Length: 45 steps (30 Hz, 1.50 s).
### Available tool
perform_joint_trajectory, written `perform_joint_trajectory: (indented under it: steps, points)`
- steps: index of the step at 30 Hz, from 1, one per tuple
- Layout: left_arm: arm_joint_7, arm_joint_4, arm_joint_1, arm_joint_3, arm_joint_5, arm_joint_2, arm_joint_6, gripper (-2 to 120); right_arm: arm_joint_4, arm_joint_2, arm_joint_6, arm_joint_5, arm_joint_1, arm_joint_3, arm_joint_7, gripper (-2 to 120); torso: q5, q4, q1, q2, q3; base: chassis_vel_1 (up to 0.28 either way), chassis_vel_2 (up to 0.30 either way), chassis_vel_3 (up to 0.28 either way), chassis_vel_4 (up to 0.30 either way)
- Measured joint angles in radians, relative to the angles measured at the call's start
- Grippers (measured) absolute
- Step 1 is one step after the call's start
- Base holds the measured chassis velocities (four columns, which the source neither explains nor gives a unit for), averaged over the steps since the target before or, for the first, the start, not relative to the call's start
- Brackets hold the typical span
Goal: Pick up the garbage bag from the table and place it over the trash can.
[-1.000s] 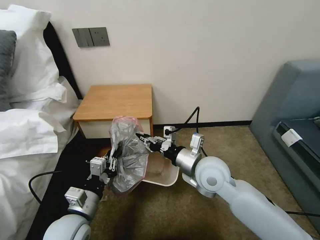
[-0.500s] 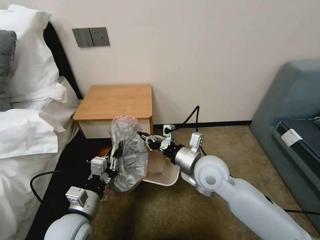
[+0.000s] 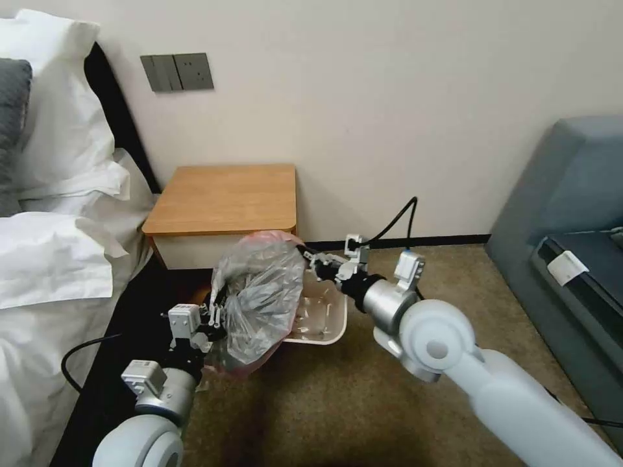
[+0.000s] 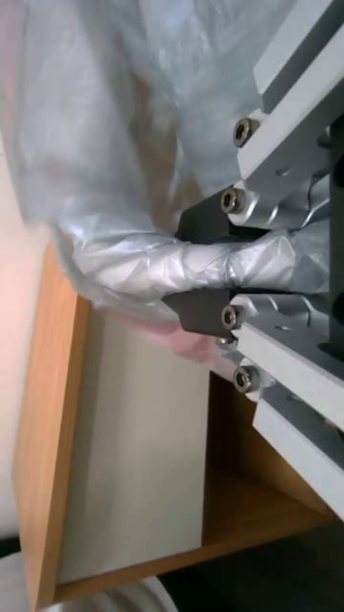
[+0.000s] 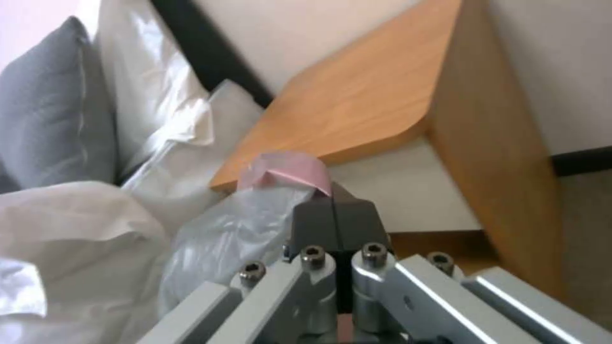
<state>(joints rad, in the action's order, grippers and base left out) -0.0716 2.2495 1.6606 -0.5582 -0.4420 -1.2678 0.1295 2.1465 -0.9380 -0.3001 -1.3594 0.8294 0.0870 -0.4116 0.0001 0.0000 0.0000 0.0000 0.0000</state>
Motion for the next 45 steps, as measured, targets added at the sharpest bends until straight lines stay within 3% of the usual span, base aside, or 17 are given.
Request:
perform_joint_trajectory:
  steps: [20, 26, 29, 30, 32, 45]
  points:
    - [0.032, 0.011, 0.005, -0.034, -0.031, -0.011, -0.016, 9, -0.018, 0.165, -0.068, -0.097, -0.067, -0.047, 0.005, 0, 0.0000, 0.0001, 0.000, 0.000, 0.000, 0.000, 0.000, 0.000, 0.000]
    - [0.032, 0.004, -0.001, -0.050, -0.050, -0.014, -0.016, 9, 0.025, 0.192, -0.100, -0.135, -0.002, -0.142, 0.067, 2, -0.0001, 0.0001, 0.000, 0.000, 0.000, 0.000, 0.000, 0.000, 0.000]
    - [0.036, -0.002, -0.007, -0.064, -0.062, -0.012, -0.019, 9, 0.076, 0.224, -0.121, -0.179, 0.083, -0.229, 0.147, 17, -0.0001, -0.0001, 0.000, 0.000, 0.000, 0.000, 0.000, 0.000, 0.000]
    - [0.036, -0.002, -0.007, -0.064, -0.062, -0.012, -0.019, 9, 0.076, 0.224, -0.121, -0.179, 0.083, -0.229, 0.147, 17, -0.0001, -0.0001, 0.000, 0.000, 0.000, 0.000, 0.000, 0.000, 0.000]
    - [0.046, -0.010, -0.015, -0.066, -0.065, -0.008, -0.025, 9, 0.098, 0.228, -0.127, -0.194, 0.115, -0.247, 0.163, 28, -0.0001, -0.0001, 0.000, 0.000, 0.000, 0.000, 0.000, 0.000, 0.000]
    - [0.077, -0.018, -0.032, -0.073, -0.063, 0.008, -0.034, 9, 0.072, 0.188, -0.135, -0.183, 0.028, -0.154, 0.192, 73, -0.0002, 0.0001, 0.000, 0.000, 0.000, 0.000, 0.000, 0.000, 0.000]
